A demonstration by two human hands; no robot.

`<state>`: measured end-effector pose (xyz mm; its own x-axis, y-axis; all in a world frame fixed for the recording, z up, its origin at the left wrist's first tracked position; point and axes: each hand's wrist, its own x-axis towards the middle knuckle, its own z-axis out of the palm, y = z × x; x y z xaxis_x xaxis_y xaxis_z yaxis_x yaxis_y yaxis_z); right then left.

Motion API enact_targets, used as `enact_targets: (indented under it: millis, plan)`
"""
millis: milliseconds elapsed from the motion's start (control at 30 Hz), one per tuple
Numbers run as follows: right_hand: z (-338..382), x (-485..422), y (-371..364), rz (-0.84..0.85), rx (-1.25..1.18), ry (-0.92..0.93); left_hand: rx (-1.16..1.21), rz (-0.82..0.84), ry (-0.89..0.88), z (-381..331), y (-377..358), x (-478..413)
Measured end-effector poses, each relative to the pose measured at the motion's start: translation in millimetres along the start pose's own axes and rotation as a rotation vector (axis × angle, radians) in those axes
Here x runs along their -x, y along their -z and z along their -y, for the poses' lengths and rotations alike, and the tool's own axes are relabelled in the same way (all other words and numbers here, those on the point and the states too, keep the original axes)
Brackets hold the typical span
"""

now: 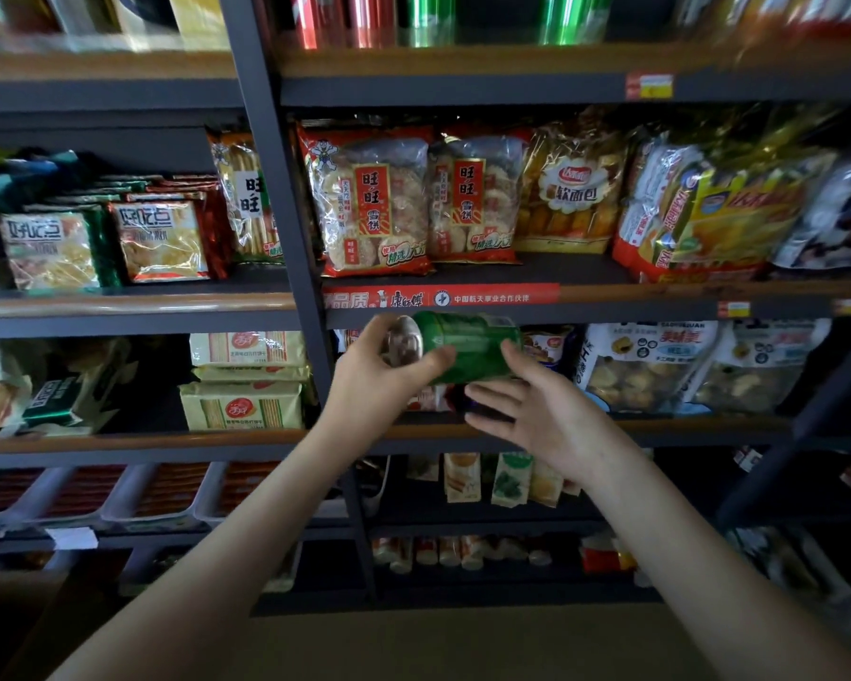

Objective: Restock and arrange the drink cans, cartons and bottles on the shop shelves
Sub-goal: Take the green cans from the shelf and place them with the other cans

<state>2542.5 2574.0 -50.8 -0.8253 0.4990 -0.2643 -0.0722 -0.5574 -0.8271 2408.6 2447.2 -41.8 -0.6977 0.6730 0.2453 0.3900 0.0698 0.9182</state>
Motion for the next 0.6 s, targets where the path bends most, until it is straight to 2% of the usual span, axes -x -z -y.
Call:
enact_targets:
  millis: [67, 133, 233, 300, 367, 433, 533, 600]
  plan:
    - [6, 1, 11, -0.013, 0.223, 0.149, 0.138, 0.024, 0.065, -3, 6, -6]
    - [11, 3, 16, 0.023, 0.678, 0.354, 0.122, 0.052, 0.045, -7, 11, -7]
    - [13, 4, 8, 0.103, 1.272, 0.648, -0.126, 0.064, -0.087, -16, 13, -1]
    - [10, 1, 3, 0.082, 1.443, 0.825, -0.338, 0.010, -0.238, -25, 8, 6]
    - [8, -2, 0, 0.032, 1.437, 0.926, -0.441, -0.041, -0.359, -29, 5, 9]
    - [15, -3, -2, 0.023, 1.374, 0.942, -0.422, -0.072, -0.387, -35, 5, 6]
    - [38, -4, -2, -0.036, 1.075, 0.711, -0.200, -0.032, -0.264, -48, 11, -8]
    - [57, -6, 0, 0.025, 0.768, 0.567, 0.025, 0.020, -0.184, -59, 12, -22]
